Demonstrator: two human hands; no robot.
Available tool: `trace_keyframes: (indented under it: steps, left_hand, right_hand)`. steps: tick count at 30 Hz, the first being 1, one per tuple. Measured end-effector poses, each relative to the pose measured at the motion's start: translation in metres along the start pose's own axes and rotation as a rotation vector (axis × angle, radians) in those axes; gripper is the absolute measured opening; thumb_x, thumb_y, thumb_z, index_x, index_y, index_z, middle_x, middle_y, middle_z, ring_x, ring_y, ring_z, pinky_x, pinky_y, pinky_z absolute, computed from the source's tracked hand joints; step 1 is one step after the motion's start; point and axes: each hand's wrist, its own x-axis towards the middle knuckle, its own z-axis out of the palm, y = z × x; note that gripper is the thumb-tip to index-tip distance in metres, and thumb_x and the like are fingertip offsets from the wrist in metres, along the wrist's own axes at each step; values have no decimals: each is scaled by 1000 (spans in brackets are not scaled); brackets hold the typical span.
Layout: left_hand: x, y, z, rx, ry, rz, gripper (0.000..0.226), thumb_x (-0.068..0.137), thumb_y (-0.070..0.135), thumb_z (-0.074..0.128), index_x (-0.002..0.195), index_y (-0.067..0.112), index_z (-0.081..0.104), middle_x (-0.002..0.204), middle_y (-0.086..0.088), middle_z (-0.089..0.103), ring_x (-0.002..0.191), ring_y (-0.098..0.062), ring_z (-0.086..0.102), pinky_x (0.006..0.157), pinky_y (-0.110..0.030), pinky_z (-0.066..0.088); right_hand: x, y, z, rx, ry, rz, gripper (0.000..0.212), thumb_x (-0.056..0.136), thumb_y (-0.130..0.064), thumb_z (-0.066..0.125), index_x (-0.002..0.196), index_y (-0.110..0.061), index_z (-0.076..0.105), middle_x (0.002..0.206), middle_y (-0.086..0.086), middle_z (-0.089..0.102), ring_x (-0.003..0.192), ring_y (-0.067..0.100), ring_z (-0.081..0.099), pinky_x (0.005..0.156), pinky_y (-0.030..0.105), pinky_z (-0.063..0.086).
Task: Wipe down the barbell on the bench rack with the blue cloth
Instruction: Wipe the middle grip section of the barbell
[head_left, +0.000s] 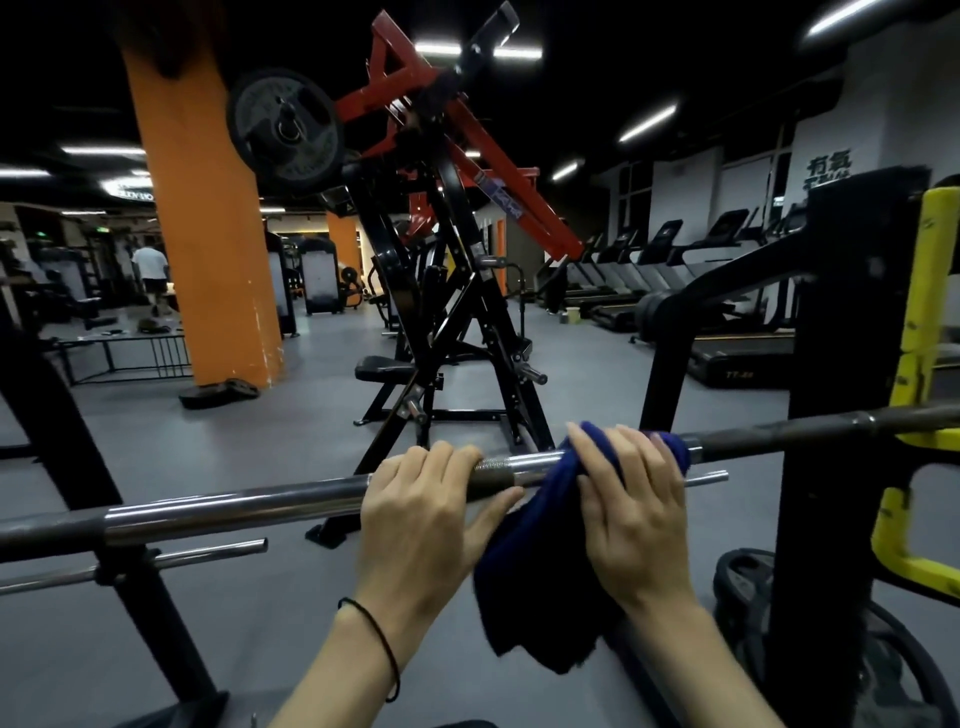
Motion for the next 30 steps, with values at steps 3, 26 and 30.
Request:
trace_keyframes:
  steps: [3,26,30]
  left_hand:
    - [5,5,6,-19,100,-64,36,100,52,52,87,21,66,72,6,57,65,-20,53,66,-35,41]
    - [44,11,2,227,-48,-176,53,91,30,53,41,14,58,39,-8,50,31,-28,48,48,-21,17]
    - [27,9,0,162,30,-67,44,101,29,48,58,19,52,52,-2,50,44,-26,45,52,-31,23]
  right_hand:
    - [-1,-26,12,68,96,255,45,110,-29,33,143,-14,60,139,10,60,141,33,45,127,50,16]
    - [7,-75,23,154,16,87,44,108,-31,36,139,-19,65,131,3,64,129,28,53,124,49,23]
    - [17,-3,-1,36,-19,-112,42,109,-29,41,142,-17,63,124,8,67,115,32,60,113,47,38]
